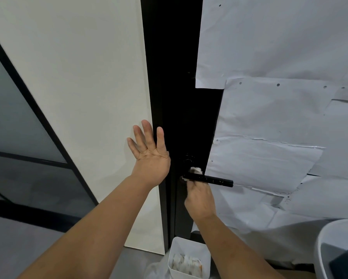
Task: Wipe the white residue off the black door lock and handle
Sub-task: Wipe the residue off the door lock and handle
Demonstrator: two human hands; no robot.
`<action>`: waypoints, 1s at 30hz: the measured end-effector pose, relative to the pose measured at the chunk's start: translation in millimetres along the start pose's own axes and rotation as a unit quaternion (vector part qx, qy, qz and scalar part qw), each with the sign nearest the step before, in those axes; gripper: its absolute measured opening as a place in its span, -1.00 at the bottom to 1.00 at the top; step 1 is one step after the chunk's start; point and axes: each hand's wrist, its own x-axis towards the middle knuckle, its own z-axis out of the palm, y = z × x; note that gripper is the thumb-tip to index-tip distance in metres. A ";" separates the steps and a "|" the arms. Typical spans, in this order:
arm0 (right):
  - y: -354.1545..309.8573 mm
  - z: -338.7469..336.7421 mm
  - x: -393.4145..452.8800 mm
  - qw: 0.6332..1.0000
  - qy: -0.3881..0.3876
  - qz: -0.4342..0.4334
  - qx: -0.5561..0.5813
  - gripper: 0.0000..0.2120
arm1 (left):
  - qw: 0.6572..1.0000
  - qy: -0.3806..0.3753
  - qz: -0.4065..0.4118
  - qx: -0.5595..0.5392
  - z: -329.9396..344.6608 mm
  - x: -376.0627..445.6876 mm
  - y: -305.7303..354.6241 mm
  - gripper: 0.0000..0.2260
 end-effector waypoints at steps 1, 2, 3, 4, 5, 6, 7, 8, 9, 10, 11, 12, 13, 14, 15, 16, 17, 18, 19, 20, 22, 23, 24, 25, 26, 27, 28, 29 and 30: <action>4.2 3.0 -2.9 0.999 0.008 0.022 0.025 -0.42 | 1.000 -0.001 0.000 -0.001 -0.1 -0.1 -0.1 -0.18; 7.2 4.3 -5.8 0.997 0.007 0.051 0.053 -0.39 | 1.000 -0.001 0.000 -0.002 0.3 0.0 0.0 -0.18; 9.6 5.5 -7.5 0.994 0.005 0.081 0.076 -0.37 | 1.000 0.001 0.000 -0.001 0.7 -0.1 0.0 -0.17; 10.6 5.6 -8.4 0.990 -0.002 0.107 0.095 -0.39 | 1.000 0.003 0.001 0.001 1.0 0.1 0.0 -0.17; 11.1 5.7 -8.8 0.986 -0.014 0.122 0.109 -0.43 | 1.000 0.005 0.001 0.003 1.0 0.0 0.0 -0.17; 12.2 6.2 -8.7 0.984 -0.025 0.130 0.120 -0.49 | 1.000 0.007 0.001 0.003 0.8 0.4 0.2 -0.17; 12.7 6.0 -8.4 0.982 -0.031 0.135 0.126 -0.52 | 1.000 0.008 0.001 0.003 0.6 0.1 0.6 -0.17; 13.0 4.6 -7.1 0.982 -0.031 0.139 0.128 -0.52 | 1.000 0.009 0.002 0.004 0.4 0.4 0.8 -0.16; 12.8 3.3 -6.4 0.983 -0.020 0.132 0.123 -0.50 | 1.000 0.010 0.002 0.005 0.6 0.3 1.0 -0.16; 13.0 3.5 -6.7 0.987 -0.009 0.110 0.115 -0.48 | 1.000 0.012 0.002 0.005 0.8 0.6 1.1 -0.16; 13.2 5.1 -7.6 0.991 -0.003 0.075 0.107 -0.48 | 1.000 0.013 0.001 0.006 0.8 0.7 1.2 -0.15; 12.6 7.0 -8.4 0.995 -0.002 0.038 0.097 -0.50 | 1.000 0.013 0.001 0.006 0.9 1.0 1.3 -0.15; 11.3 8.9 -8.3 0.996 -0.013 0.004 0.086 -0.51 | 1.000 0.012 0.000 0.005 0.7 0.9 1.5 -0.16; 7.9 8.9 -6.7 0.996 -0.033 -0.023 0.076 -0.50 | 1.000 0.009 -0.001 0.005 0.4 0.7 1.5 -0.16; 3.9 7.5 -4.7 0.996 -0.048 -0.038 0.063 -0.48 | 1.000 0.007 -0.002 0.003 0.5 0.8 1.7 -0.17; -0.4 7.3 -2.8 0.996 -0.056 -0.048 0.042 -0.49 | 1.000 0.005 -0.003 0.002 0.5 0.7 1.3 -0.17; -4.7 6.3 -1.4 0.996 -0.061 -0.057 0.017 -0.51 | 1.000 0.004 -0.004 0.001 0.3 0.7 1.3 -0.17; -8.1 5.8 -0.9 0.996 -0.064 -0.064 -0.005 -0.54 | 1.000 0.003 -0.004 0.000 0.4 0.9 1.0 -0.17; -10.3 5.9 -1.3 0.995 -0.063 -0.070 -0.019 -0.56 | 1.000 0.001 -0.004 0.000 0.6 0.9 0.8 -0.17; -11.4 6.8 -1.9 0.995 -0.061 -0.073 -0.031 -0.57 | 1.000 -0.001 -0.005 0.000 0.6 1.2 0.6 -0.18; -10.5 9.8 -3.6 0.994 -0.062 -0.079 -0.045 -0.56 | 1.000 -0.006 -0.008 -0.001 0.0 1.2 1.0 -0.19; -10.0 9.7 -4.0 0.993 -0.063 -0.083 -0.049 -0.55 | 1.000 -0.010 -0.010 -0.004 -0.5 1.1 1.1 -0.20; -10.0 8.4 -4.4 0.993 -0.066 -0.088 -0.049 -0.53 | 1.000 -0.014 -0.012 -0.005 -1.0 1.0 1.3 -0.21; -9.6 7.4 -5.4 0.992 -0.070 -0.092 -0.043 -0.51 | 1.000 -0.016 -0.015 -0.005 -1.1 0.8 1.5 -0.22; -8.6 6.7 -7.5 0.992 -0.078 -0.091 -0.033 -0.51 | 1.000 -0.018 -0.017 -0.006 -1.3 0.8 1.6 -0.22; -6.9 6.1 -10.9 0.992 -0.092 -0.088 -0.022 -0.52 | 1.000 -0.019 -0.018 -0.008 -1.2 0.7 1.7 -0.22; -4.4 6.7 -15.1 0.990 -0.111 -0.087 -0.018 -0.53 | 1.000 -0.020 -0.016 -0.010 -1.4 0.6 2.1 -0.23; -1.8 8.0 -19.4 0.988 -0.124 -0.087 -0.022 -0.55 | 1.000 -0.020 -0.014 -0.010 -1.7 0.8 2.2 -0.23; 0.8 9.1 -23.4 0.987 -0.130 -0.087 -0.023 -0.56 | 1.000 -0.020 -0.014 -0.010 -2.0 1.0 2.4 -0.23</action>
